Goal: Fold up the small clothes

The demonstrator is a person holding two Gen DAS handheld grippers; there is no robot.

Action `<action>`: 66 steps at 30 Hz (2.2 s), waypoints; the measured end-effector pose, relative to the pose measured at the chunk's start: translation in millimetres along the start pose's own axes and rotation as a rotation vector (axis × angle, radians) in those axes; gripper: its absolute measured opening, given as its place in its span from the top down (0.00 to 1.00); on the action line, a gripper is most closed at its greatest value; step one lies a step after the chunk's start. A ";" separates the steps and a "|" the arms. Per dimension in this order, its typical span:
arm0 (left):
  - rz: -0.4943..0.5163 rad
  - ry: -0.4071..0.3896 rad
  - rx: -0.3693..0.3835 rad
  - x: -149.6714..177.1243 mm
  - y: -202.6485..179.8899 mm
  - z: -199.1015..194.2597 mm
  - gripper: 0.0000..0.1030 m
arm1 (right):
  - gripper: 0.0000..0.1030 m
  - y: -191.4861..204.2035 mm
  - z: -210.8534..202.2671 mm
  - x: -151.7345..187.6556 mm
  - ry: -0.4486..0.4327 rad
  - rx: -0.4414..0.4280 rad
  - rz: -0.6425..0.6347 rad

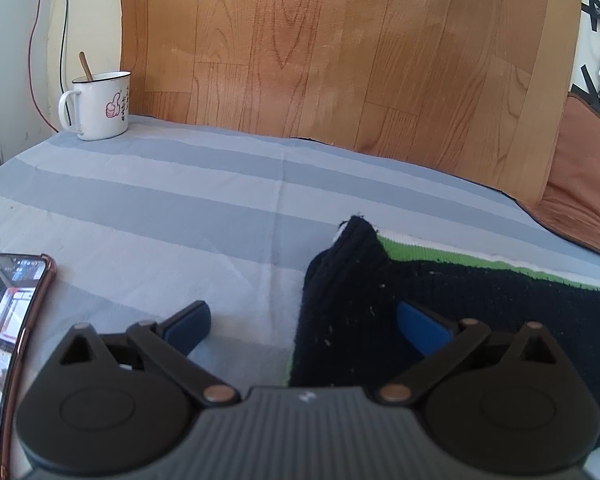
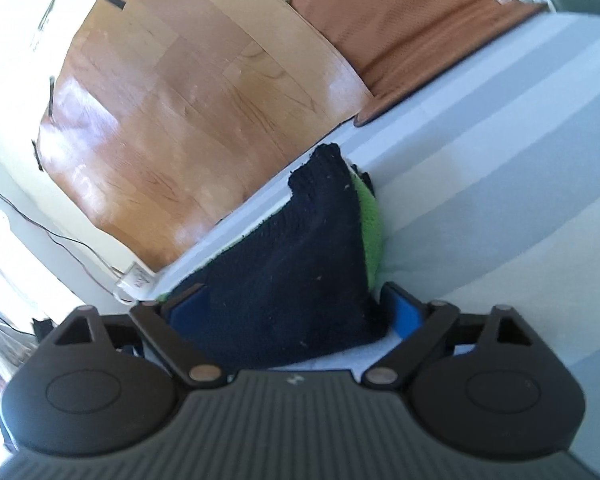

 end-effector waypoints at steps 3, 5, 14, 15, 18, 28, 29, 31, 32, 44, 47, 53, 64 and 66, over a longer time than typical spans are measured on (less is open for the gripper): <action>-0.003 0.002 0.002 0.7 0.2 0.1 0.00 | 0.00 4.3 3.2 0.2 -0.008 -0.018 -0.019; -0.004 0.004 0.005 1.0 0.0 0.0 0.00 | 0.00 3.0 2.1 -0.5 0.000 -0.018 -0.011; -0.007 0.009 0.030 5.6 0.6 -8.2 0.00 | 0.00 -0.7 -30.4 15.4 0.038 -0.022 0.137; -0.006 0.008 0.030 6.6 0.5 -9.6 0.00 | 0.00 0.0 -30.4 15.9 0.035 -0.020 0.152; -0.003 0.008 0.042 10.2 1.4 -14.5 0.00 | 0.00 0.2 -24.2 12.5 0.012 0.000 0.195; -0.004 0.049 0.167 14.8 -4.7 -22.1 0.00 | 0.00 18.9 10.6 9.6 -0.007 0.073 0.190; -0.010 0.048 0.170 14.8 -4.5 -22.1 0.00 | 0.00 17.8 10.7 9.0 -0.022 0.088 0.201; -0.011 0.043 0.168 15.5 -5.3 -22.1 0.00 | 0.00 14.5 13.0 6.8 -0.033 0.117 0.220; -0.009 0.040 0.165 15.8 -5.8 -22.1 0.00 | 0.00 12.6 15.1 4.8 -0.038 0.129 0.228; -0.010 0.054 0.183 15.0 -7.1 -21.0 0.05 | 0.14 2.9 -1.3 12.4 -0.003 0.121 0.341; 0.047 0.050 0.144 17.5 -11.9 -17.9 0.08 | 0.32 -7.5 10.0 4.7 -0.021 0.145 0.341; 0.076 0.047 0.113 17.3 -11.5 -13.8 0.05 | 0.47 -11.2 35.2 -7.2 -0.068 0.166 0.249; 0.063 0.048 0.114 14.7 -9.9 -14.7 0.04 | 0.62 34.6 23.6 -26.4 -0.087 0.170 -0.035; 0.006 0.034 0.170 9.1 -4.7 -20.2 0.05 | 0.62 64.4 24.4 -36.1 -0.090 0.171 -0.193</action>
Point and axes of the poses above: each gripper's, at about its wrist camera, not at the fingertips, and z roughly the way its jaws point, y to its left, x to its underside, the point moved 9 cm from there along z, roughly the way its jaws point, and after that the axes turned 12 degrees about -z, right-handed, at the moved point
